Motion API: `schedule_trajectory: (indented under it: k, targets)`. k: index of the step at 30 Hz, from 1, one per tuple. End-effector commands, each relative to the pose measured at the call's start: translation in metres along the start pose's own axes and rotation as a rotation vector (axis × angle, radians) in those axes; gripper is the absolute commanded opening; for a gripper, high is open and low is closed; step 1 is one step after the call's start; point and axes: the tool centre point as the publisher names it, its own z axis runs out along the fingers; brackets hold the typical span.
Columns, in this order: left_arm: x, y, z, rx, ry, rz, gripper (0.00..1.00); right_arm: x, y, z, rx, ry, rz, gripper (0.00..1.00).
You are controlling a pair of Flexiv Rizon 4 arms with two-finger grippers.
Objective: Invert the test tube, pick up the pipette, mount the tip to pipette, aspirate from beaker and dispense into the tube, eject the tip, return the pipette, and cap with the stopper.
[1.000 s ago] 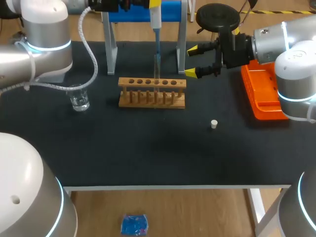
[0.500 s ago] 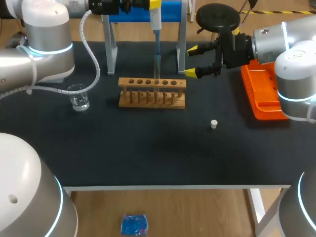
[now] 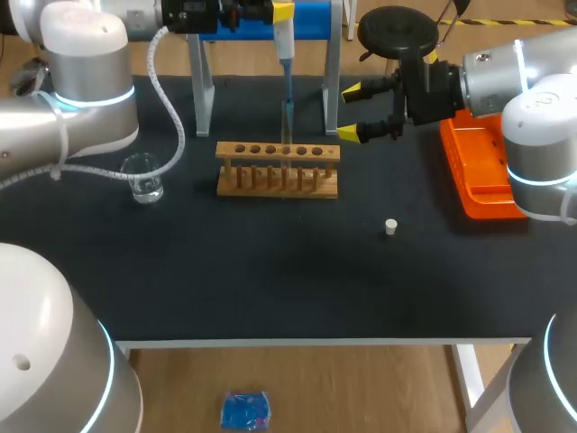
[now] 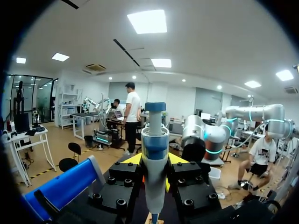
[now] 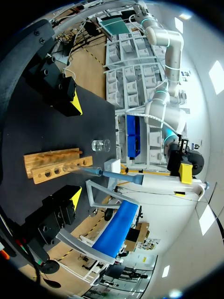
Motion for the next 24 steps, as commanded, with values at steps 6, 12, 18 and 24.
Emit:
schedule_trajectory:
  k: [6, 12, 18, 24]
  targets:
    - [0.001, 0.0047, 0.0029, -0.001, -0.004, -0.006, 0.0, 0.0005, -0.0003, 0.0001, -0.001, -0.002, 0.0, 1.0]
    - [0.0005, 0.0056, 0.0029, -0.001, -0.008, -0.003, 0.0, 0.0005, -0.0003, 0.0001, -0.001, -0.002, 0.0, 1.0]
    - [-0.0005, 0.0033, 0.0007, -0.009, -0.026, 0.023, 0.0, 0.0005, -0.0003, 0.0001, -0.001, -0.002, 0.0, 1.0]
    - [-0.0013, 0.001, -0.0025, -0.019, -0.045, 0.046, 0.0, 0.0005, -0.0003, 0.0001, -0.001, -0.002, 0.0, 1.0]
